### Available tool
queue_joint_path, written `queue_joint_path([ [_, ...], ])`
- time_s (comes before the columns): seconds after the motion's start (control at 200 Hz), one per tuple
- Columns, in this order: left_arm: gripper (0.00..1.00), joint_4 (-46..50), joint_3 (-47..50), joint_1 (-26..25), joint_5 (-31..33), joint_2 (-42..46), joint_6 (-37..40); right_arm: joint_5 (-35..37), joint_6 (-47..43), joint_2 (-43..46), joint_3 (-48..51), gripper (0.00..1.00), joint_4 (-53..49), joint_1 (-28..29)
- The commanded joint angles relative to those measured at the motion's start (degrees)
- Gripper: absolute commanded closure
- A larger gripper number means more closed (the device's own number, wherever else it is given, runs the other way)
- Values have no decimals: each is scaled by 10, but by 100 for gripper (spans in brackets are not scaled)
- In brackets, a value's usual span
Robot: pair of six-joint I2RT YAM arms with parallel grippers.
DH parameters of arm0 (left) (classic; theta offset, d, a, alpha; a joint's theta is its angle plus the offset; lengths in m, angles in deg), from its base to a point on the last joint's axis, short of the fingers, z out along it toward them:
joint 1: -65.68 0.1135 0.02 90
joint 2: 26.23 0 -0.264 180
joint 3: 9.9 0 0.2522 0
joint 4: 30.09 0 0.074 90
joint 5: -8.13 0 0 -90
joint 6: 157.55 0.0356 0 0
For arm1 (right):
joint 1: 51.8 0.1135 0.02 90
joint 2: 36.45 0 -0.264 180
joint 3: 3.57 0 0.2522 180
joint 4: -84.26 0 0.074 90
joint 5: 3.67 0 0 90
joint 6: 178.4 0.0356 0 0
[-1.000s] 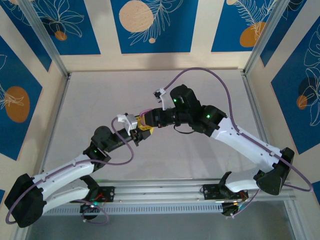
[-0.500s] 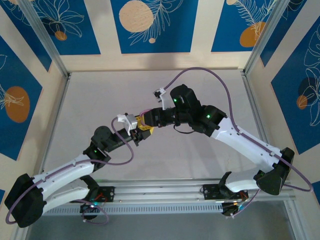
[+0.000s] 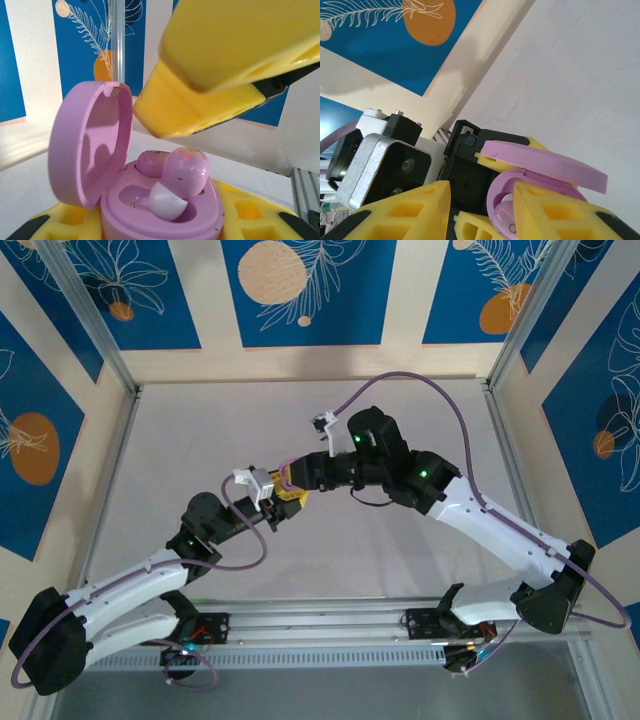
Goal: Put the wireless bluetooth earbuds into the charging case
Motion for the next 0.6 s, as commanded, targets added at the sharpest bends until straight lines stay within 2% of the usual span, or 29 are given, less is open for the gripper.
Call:
queue_joint_path([
  [0.0, 75, -33, -2, -5, -11, 7, -10, 3, 3, 13, 3, 60, 11, -2],
  [0.595, 76, -34, 0, -5, 8, 5, -10, 43, 44, 36, -17, 62, -79, 0],
])
